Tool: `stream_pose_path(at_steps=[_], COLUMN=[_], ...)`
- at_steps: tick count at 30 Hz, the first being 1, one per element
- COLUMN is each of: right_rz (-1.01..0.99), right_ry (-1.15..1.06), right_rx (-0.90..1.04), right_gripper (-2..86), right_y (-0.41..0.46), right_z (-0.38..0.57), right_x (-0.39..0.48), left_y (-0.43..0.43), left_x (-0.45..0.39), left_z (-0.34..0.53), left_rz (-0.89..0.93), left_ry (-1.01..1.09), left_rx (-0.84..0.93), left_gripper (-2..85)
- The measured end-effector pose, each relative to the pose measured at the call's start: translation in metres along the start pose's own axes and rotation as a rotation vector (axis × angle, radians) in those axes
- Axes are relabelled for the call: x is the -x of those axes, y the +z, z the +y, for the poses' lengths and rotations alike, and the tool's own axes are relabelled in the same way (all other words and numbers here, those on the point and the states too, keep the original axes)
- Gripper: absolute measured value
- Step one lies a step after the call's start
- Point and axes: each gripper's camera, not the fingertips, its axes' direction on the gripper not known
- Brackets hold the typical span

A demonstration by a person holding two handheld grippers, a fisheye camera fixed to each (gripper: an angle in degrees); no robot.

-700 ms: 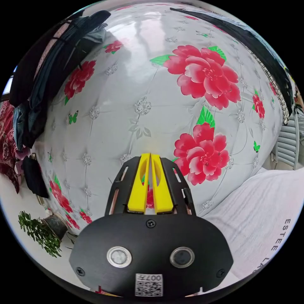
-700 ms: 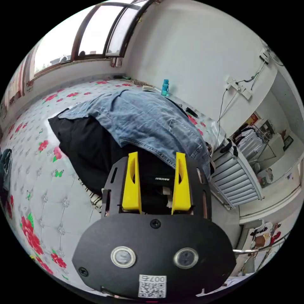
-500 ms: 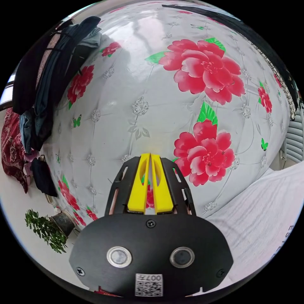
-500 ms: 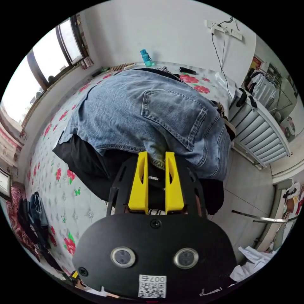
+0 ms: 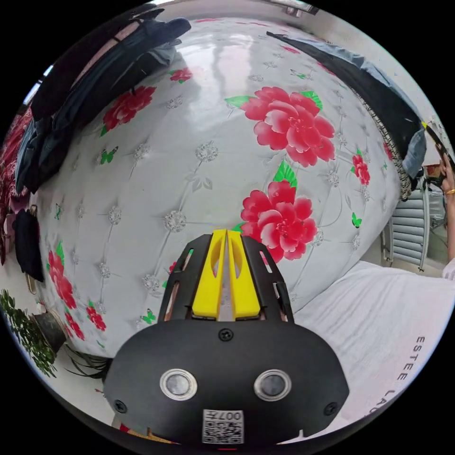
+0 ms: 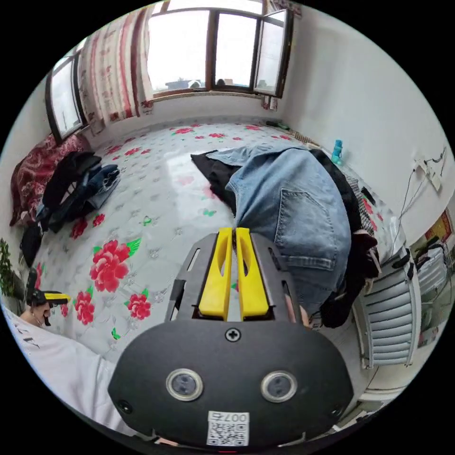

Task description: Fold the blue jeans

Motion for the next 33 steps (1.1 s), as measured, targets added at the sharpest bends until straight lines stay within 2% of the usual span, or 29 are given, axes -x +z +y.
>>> stream_pose_path(at_steps=[1,3,7,9,11,14,17,22,25,29,32,33], right_rz=[-0.033,-0.247,-0.550,-0.842,-1.005,-1.102,-1.007,-0.786,-0.705,-0.622,-0.577,-0.566], right_ry=[-0.046,-0.158,-0.371,-0.448,-0.569,-0.752,-0.798,-0.524,-0.316,-0.164,-0.117,-0.107], right_rx=[0.000,0.037,0.107,0.212,0.305,0.357,0.291,0.312,0.362,0.307,0.274,0.265], right_gripper=[-0.2,-0.2,-0.1,0.1,0.4,1.0,2.2,3.7,4.4,5.1,6.0,6.4], right_y=[-0.003,-0.002,0.012,0.024,0.025,0.013,0.007,0.054,0.086,0.098,0.104,0.108], right_z=[0.000,0.007,0.030,0.040,0.049,0.063,0.064,0.052,0.042,0.020,0.005,0.001], right_x=[0.015,0.074,0.185,0.257,0.314,0.374,0.374,0.303,0.246,0.189,0.174,0.171], left_y=[-0.003,-0.014,-0.027,-0.034,-0.040,-0.046,-0.046,-0.037,-0.023,-0.003,0.021,0.038], left_x=[0.000,0.003,0.017,0.032,0.046,0.071,0.088,0.088,0.065,0.017,-0.003,-0.008], left_z=[0.009,0.044,0.093,0.123,0.147,0.192,0.240,0.293,0.293,0.248,0.200,0.183], left_rz=[0.018,0.070,0.140,0.173,0.191,0.129,-0.012,-0.079,0.012,0.111,0.095,0.041], left_ry=[0.003,0.017,0.031,-0.002,-0.055,-0.179,-0.263,-0.302,-0.220,0.051,0.185,0.208], left_rx=[-0.026,-0.112,-0.215,-0.268,-0.320,-0.369,-0.390,-0.383,-0.368,-0.342,-0.245,-0.168], left_gripper=[0.0,3.0,7.7,8.7,9.1,7.8,9.4,10.0,10.2,11.1,11.4,8.1])
